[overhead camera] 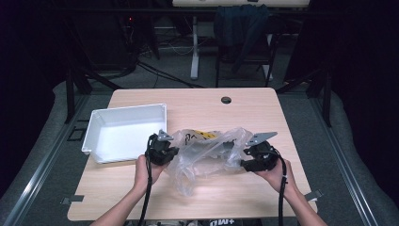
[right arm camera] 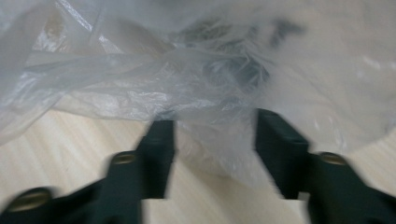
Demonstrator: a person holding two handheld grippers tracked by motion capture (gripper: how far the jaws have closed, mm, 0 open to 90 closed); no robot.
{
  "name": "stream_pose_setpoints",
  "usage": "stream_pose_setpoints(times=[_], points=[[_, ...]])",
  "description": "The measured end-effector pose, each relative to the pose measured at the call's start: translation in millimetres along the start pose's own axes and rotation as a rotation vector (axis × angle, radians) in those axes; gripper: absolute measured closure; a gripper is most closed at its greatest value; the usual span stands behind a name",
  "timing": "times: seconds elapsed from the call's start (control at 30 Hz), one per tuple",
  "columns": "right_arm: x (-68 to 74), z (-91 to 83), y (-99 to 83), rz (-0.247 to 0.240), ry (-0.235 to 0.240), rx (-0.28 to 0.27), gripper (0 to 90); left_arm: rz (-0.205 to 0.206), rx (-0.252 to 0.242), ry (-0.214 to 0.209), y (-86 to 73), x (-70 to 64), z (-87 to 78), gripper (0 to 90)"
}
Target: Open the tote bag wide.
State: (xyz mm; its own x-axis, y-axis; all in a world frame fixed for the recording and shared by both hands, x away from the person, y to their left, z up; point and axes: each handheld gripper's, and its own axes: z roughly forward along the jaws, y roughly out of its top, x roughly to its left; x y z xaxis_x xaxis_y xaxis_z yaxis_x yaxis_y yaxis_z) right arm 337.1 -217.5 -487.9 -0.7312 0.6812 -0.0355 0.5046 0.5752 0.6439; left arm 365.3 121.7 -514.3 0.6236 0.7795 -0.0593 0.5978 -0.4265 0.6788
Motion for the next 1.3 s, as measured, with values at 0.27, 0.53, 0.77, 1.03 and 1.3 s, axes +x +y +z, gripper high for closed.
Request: stream_pose_setpoints(times=[0.27,0.53,0.77,1.03,1.3], points=[[-16.5,28.9,1.2,0.045,0.0,0.064,90.0,-0.023,-0.018,0.03,4.3,3.6,1.5,88.0],[-42.1,38.0,-16.1,0.161,-0.014,0.155,90.0,-0.035,-0.006,0.066,3.9,10.0,4.7,88.1],[-54.4,43.2,-25.3,0.191,0.005,0.266,90.0,-0.023,0.005,0.063,0.9,10.0,6.1,87.8],[-56.1,1.4,-21.5,0.201,0.024,0.137,51.5,-0.029,-0.007,0.055,0.6,11.7,1.2,85.8],[-55.8,-41.9,-18.8,0.204,-0.013,-0.047,37.0,-0.019,-0.009,0.049,2.3,8.7,1.5,85.7]])
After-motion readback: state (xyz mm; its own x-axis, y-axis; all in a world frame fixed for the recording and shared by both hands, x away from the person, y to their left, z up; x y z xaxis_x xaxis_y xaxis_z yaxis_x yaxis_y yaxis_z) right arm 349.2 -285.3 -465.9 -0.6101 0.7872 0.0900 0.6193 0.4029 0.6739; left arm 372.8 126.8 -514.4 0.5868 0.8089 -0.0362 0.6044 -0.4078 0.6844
